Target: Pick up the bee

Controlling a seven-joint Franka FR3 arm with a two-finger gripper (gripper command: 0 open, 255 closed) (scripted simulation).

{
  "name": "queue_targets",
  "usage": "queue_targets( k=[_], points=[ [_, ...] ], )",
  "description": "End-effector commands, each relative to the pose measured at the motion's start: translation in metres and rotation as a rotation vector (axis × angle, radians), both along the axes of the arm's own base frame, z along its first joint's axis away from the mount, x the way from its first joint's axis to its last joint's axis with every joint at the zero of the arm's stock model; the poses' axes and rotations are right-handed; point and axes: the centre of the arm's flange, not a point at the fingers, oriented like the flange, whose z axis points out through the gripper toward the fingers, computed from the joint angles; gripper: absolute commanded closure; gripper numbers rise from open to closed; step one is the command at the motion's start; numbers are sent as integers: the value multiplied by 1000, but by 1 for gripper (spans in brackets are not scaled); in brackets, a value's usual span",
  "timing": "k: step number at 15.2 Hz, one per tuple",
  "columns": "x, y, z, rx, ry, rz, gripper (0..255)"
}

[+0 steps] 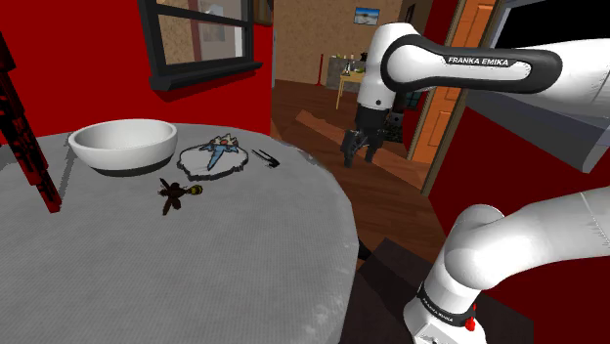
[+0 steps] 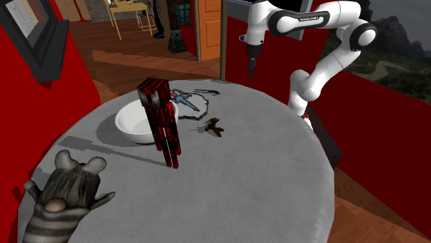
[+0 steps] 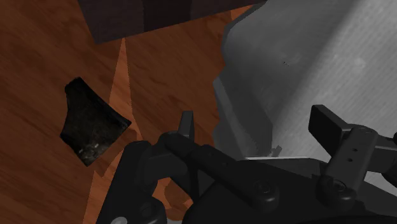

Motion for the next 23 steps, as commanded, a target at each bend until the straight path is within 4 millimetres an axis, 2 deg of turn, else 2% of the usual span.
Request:
queue_targets(
  k=[1, 12, 23],
  points=[
    [0, 0, 0, 0, 0, 0, 0],
    [43, 134, 1, 27, 8, -186, 0],
    [111, 258, 6, 54, 15, -373, 0]
  ],
)
